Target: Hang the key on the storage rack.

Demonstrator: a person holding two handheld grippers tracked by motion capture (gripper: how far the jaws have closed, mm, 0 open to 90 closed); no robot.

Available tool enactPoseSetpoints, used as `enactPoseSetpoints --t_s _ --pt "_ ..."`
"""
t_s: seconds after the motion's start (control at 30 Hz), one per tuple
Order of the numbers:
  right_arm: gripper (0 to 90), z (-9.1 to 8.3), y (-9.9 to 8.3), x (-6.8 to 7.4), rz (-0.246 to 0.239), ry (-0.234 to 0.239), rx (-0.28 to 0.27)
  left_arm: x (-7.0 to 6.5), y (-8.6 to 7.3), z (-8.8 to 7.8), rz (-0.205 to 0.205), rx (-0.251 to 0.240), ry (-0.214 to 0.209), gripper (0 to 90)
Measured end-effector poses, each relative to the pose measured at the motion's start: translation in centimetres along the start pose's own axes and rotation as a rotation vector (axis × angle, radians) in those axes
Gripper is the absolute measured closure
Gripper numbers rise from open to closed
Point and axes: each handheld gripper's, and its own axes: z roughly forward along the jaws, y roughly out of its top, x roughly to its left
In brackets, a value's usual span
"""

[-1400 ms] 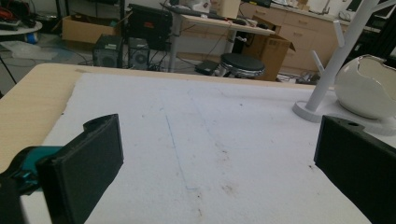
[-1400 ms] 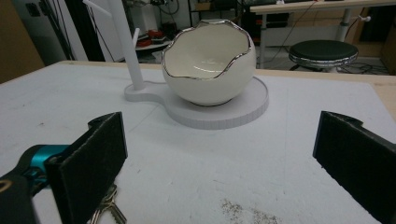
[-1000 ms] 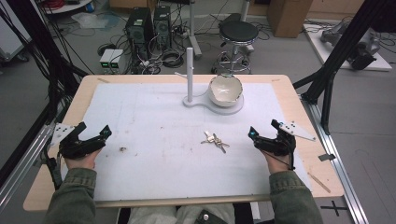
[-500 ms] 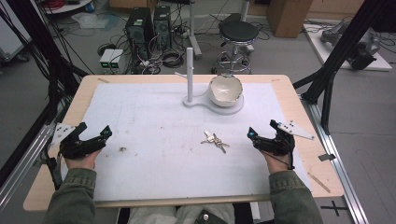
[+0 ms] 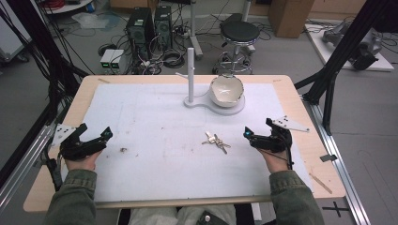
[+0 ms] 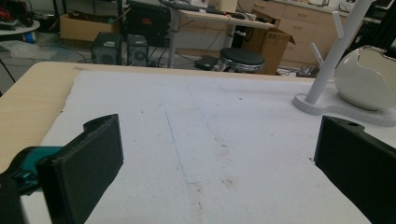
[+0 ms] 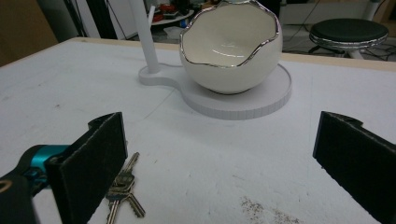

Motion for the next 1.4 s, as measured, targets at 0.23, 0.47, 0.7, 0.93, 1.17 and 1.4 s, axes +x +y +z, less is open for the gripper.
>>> enactPoseSetpoints --t_s 0.23,0.47,0.7,0.93,1.17,1.4 --pt "1.9 0.6 0.8 0.2 -0.017 0.022 0.031 0.0 0.0 0.0 -0.002 -0.001 0.003 1.7" --pt "1.9 1.7 1.8 0.8 -0.041 0.062 0.071 0.1 0.0 0.0 -0.004 -0.003 0.006 1.7" --pt "1.9 2.9 2.4 1.4 -0.063 0.081 0.11 0.1 0.0 0.0 -0.006 -0.004 0.007 1.7" --pt "1.9 3.8 2.9 2.2 -0.084 0.115 0.137 0.2 0.0 0.0 -0.008 -0.005 0.008 1.7" --pt "1.9 4.6 2.8 2.6 -0.096 0.14 0.181 0.3 0.0 -0.1 -0.011 -0.007 0.011 1.7" --pt "1.9 5.5 2.8 3.0 -0.117 0.183 0.237 0.3 0.1 -0.1 -0.016 -0.015 0.002 1.7"
